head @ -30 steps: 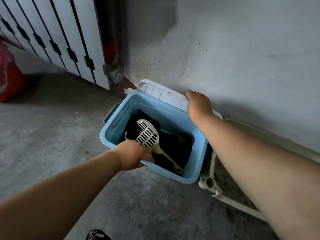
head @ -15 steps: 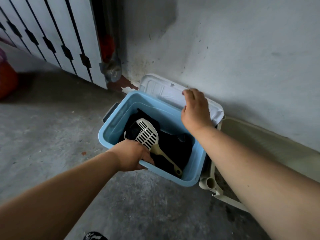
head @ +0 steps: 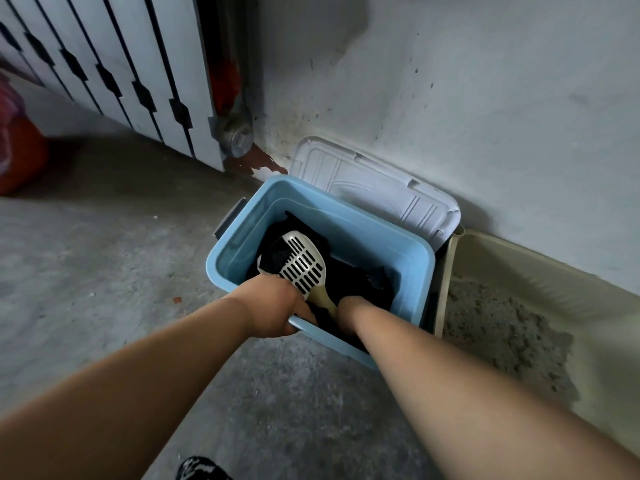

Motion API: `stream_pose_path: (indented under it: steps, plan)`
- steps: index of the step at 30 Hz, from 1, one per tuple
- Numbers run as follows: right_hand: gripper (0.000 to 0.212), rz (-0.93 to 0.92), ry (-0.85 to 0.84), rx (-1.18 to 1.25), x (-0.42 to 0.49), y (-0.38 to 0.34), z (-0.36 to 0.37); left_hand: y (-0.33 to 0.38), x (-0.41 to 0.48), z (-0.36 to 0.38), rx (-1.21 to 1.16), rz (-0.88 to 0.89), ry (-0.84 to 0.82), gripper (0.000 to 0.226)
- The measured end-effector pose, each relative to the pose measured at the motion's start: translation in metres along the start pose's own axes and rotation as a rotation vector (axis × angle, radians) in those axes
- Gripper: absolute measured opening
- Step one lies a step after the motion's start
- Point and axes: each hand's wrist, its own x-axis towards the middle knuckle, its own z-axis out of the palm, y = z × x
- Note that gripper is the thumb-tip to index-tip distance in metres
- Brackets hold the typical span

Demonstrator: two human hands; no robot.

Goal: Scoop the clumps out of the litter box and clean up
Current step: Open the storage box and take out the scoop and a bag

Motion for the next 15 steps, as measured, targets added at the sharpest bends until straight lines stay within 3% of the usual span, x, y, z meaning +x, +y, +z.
stream_pose_path:
  steps: [5, 10, 13, 15]
  plan:
    - [0.038, 0.039, 0.084, 0.071, -0.001, -0.003, -0.002, -0.001, 0.003, -0.001, 0.015, -0.019, -0.024, 0.031]
    - [0.033, -0.004, 0.217, -0.008, -0.031, 0.003, -0.041, -0.004, 0.005, 0.002, -0.001, -0.029, -0.034, 0.029]
    - [0.017, -0.062, 0.335, -0.092, -0.064, 0.023, -0.070, -0.005, 0.009, -0.003, -0.070, -0.081, -0.170, 0.043]
    - [0.012, -0.060, 0.402, -0.075, -0.080, 0.040, -0.084, -0.006, 0.012, -0.011, -0.284, -0.158, -0.308, 0.060]
